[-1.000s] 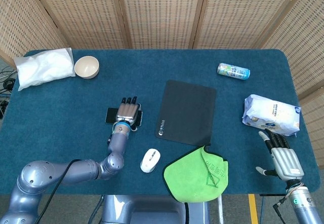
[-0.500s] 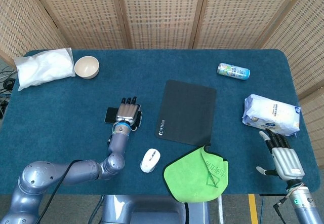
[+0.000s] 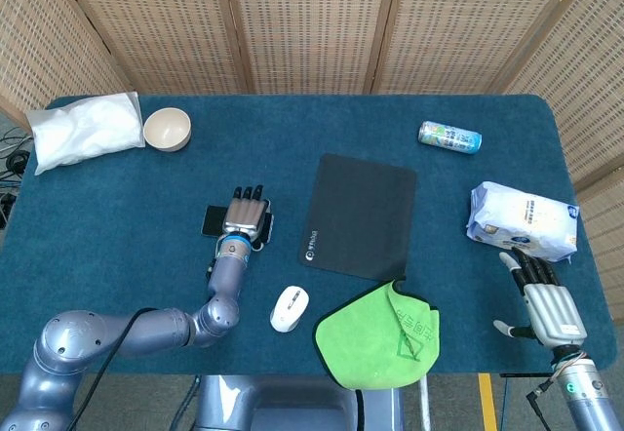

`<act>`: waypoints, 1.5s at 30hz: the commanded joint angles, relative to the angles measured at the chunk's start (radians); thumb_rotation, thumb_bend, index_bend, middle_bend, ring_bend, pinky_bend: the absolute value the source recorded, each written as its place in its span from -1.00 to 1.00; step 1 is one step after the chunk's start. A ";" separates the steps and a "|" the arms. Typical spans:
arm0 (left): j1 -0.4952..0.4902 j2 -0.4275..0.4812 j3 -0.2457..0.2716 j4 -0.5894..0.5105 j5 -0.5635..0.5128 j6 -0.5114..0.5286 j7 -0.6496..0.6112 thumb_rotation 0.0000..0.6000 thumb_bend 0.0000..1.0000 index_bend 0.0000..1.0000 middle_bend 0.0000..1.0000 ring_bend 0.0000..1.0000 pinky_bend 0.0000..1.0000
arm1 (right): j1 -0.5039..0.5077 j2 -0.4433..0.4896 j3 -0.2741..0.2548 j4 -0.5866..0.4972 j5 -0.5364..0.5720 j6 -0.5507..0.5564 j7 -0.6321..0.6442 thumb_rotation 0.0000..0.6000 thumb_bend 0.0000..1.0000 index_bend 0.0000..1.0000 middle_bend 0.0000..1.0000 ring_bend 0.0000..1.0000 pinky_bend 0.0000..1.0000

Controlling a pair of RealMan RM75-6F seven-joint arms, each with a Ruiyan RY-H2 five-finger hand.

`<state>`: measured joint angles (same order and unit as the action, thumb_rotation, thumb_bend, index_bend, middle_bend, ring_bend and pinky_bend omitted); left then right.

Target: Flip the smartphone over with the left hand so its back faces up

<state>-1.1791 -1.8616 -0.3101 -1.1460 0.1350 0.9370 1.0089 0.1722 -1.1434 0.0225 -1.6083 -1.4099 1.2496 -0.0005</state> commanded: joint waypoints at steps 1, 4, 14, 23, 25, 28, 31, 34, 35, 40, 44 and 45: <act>0.001 0.001 0.000 -0.002 0.002 0.000 0.000 1.00 -0.18 0.19 -1.00 -1.00 -1.00 | 0.000 0.000 0.001 0.000 0.001 -0.001 0.001 1.00 -1.00 -1.00 -1.00 -1.00 -1.00; 0.002 0.006 -0.002 -0.007 0.005 0.000 -0.001 1.00 -0.18 0.19 -1.00 -1.00 -1.00 | 0.000 0.001 0.001 0.000 0.001 0.000 0.002 1.00 -1.00 -1.00 -1.00 -1.00 -1.00; 0.010 0.043 -0.007 -0.052 0.006 0.012 -0.004 1.00 -0.13 0.22 -1.00 -1.00 -1.00 | 0.000 0.001 0.001 -0.001 0.003 -0.001 -0.002 1.00 -1.00 -1.00 -1.00 -1.00 -1.00; 0.018 0.090 -0.009 -0.111 0.014 0.028 -0.015 1.00 -0.07 0.25 -1.00 -1.00 -1.00 | -0.001 0.000 0.001 -0.002 0.005 0.001 -0.010 1.00 -1.00 -1.00 -1.00 -1.00 -1.00; 0.019 0.101 -0.011 -0.124 0.012 0.031 -0.017 1.00 -0.05 0.25 -1.00 -1.00 -1.00 | -0.001 0.000 0.002 -0.002 0.007 0.000 -0.011 1.00 -1.00 -1.00 -1.00 -1.00 -1.00; 0.020 0.117 -0.012 -0.142 0.009 0.038 -0.019 1.00 -0.04 0.25 -1.00 -1.00 -1.00 | 0.000 0.000 0.002 -0.002 0.007 0.001 -0.011 1.00 -1.00 -1.00 -1.00 -1.00 -1.00; 0.021 0.132 -0.012 -0.158 0.005 0.046 -0.019 1.00 -0.03 0.26 -1.00 -1.00 -1.00 | 0.000 0.000 0.002 -0.003 0.008 0.000 -0.014 1.00 -1.00 -1.00 -1.00 -1.00 -1.00; 0.023 0.146 -0.014 -0.174 0.003 0.052 -0.024 1.00 -0.02 0.26 -1.00 -1.00 -1.00 | 0.000 0.000 0.002 -0.003 0.008 0.000 -0.016 1.00 -1.00 -1.00 -1.00 -1.00 -1.00; 0.024 0.152 -0.014 -0.181 0.004 0.055 -0.025 1.00 -0.02 0.26 -1.00 -1.00 -1.00 | 0.000 -0.001 0.002 -0.003 0.009 0.000 -0.018 1.00 -1.00 -1.00 -1.00 -1.00 -1.00; 0.031 0.186 -0.013 -0.221 0.016 0.071 -0.037 1.00 -0.01 0.27 -1.00 -1.00 -1.00 | 0.000 -0.002 0.001 -0.005 0.010 0.000 -0.027 1.00 -1.00 -1.00 -1.00 -1.00 -1.00; 0.039 0.211 -0.013 -0.255 0.023 0.078 -0.050 1.00 0.01 0.27 -1.00 -1.00 -1.00 | -0.001 -0.003 0.001 -0.007 0.011 0.001 -0.034 1.00 -1.00 -1.00 -1.00 -1.00 -1.00; 0.041 0.218 -0.013 -0.262 0.025 0.080 -0.053 1.00 0.01 0.27 -1.00 -1.00 -1.00 | 0.000 -0.003 0.001 -0.008 0.011 0.001 -0.036 1.00 -1.00 -1.00 -1.00 -1.00 -1.00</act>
<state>-1.1415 -1.6498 -0.3230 -1.4020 0.1573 1.0135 0.9602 0.1717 -1.1464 0.0236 -1.6156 -1.3990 1.2503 -0.0364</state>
